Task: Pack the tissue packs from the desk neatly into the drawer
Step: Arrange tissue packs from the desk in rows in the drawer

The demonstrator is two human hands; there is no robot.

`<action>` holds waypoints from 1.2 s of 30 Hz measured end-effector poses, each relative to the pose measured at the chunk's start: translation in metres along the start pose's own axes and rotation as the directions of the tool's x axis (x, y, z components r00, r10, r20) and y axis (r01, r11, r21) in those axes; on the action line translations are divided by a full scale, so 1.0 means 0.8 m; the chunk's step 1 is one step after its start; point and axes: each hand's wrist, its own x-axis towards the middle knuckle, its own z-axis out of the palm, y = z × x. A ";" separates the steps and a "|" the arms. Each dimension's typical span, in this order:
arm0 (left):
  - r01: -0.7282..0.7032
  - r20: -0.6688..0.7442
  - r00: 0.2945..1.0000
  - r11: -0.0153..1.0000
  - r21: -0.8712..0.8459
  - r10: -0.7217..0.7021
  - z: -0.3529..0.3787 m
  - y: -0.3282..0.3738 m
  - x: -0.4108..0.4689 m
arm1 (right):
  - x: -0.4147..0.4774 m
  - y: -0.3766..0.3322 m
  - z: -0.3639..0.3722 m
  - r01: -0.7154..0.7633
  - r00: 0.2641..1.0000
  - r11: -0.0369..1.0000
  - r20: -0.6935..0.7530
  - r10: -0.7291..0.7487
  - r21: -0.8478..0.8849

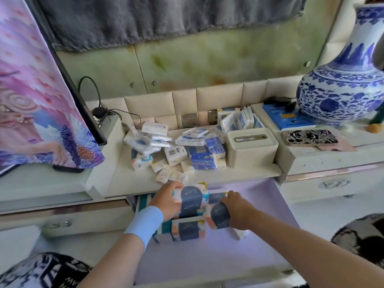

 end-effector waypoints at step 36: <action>-0.435 0.384 0.892 0.685 0.584 0.239 0.150 0.026 0.043 | -0.005 0.067 0.065 -0.291 0.946 0.953 0.176 0.274 0.082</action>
